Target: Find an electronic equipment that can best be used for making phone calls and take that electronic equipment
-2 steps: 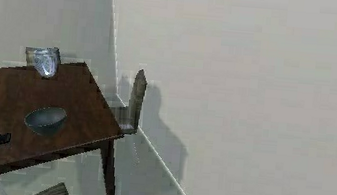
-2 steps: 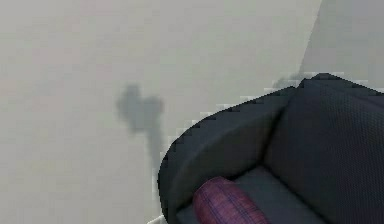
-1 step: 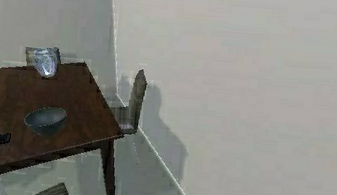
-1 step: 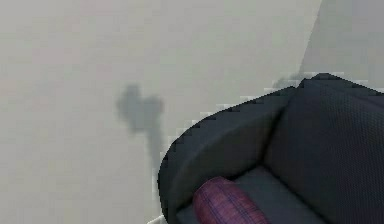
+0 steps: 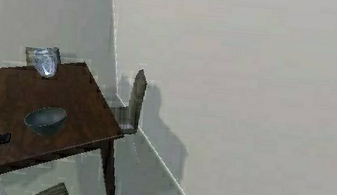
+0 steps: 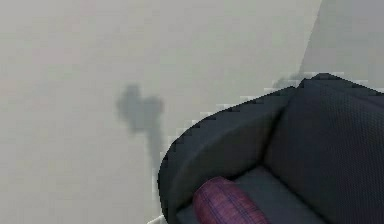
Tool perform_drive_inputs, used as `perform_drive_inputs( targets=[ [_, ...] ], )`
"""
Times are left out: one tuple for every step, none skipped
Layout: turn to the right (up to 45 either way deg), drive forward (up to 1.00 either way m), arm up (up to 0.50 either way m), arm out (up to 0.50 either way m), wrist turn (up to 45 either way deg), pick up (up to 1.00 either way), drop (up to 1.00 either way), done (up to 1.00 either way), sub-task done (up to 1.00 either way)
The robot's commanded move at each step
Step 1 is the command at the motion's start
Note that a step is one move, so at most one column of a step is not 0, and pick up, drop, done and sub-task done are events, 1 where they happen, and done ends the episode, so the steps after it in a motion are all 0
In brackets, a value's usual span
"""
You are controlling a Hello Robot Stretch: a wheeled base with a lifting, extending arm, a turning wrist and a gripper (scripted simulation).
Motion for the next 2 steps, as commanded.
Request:
perform_drive_inputs(
  targets=[
    [45.0,0.0,0.0,0.0,0.0,0.0,0.0,0.0,0.0],
    [45.0,0.0,0.0,0.0,0.0,0.0,0.0,0.0,0.0]
  ],
)
